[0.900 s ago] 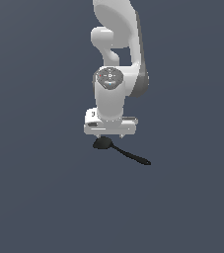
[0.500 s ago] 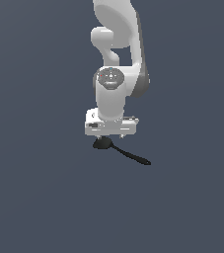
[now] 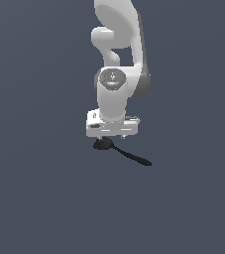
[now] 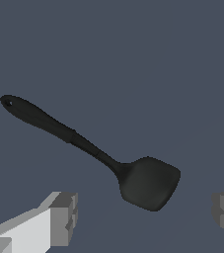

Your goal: Pick up the object and move it to a goal position.

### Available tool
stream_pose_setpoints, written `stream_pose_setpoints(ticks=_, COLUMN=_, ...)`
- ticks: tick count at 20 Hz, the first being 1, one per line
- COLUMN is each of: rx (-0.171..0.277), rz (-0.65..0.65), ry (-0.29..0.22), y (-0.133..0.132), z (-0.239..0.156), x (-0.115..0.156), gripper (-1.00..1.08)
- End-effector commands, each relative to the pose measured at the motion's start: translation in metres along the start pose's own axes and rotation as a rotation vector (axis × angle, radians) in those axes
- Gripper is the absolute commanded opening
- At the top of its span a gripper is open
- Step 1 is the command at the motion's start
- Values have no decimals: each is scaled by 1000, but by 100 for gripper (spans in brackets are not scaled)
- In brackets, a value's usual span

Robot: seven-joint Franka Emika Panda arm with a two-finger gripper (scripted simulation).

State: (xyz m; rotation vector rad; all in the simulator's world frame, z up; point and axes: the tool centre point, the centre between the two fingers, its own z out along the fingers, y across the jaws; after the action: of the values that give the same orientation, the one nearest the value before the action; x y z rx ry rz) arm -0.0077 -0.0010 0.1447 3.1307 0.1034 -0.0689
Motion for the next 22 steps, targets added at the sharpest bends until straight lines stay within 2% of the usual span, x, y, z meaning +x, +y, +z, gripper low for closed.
stream_pose_setpoints(ticks=1, rx=0, rz=-9, ry=0, y=0, z=1, x=0, gripper=100)
stream_pose_setpoints(ticks=11, rx=-6, rz=-146, ry=3, y=-6, z=11, x=1, gripper=100)
stream_pose_setpoints(ticks=22, rx=-14, rz=-457, ry=11, y=-19, z=34, x=2, gripper=100)
